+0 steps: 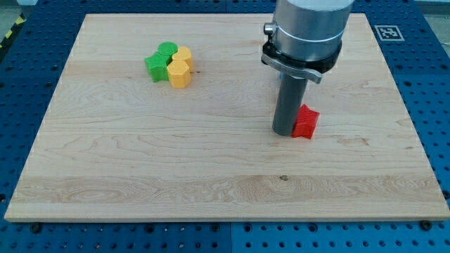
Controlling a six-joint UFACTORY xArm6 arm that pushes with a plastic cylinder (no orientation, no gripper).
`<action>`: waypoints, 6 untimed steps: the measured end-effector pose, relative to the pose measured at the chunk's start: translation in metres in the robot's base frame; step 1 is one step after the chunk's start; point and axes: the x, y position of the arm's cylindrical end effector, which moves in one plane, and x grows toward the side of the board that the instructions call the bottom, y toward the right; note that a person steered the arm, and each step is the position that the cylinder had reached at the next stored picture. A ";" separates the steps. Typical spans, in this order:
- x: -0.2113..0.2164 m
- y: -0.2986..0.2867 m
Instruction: Point your arm to the red circle
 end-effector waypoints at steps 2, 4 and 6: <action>-0.005 -0.016; -0.046 -0.045; -0.070 -0.045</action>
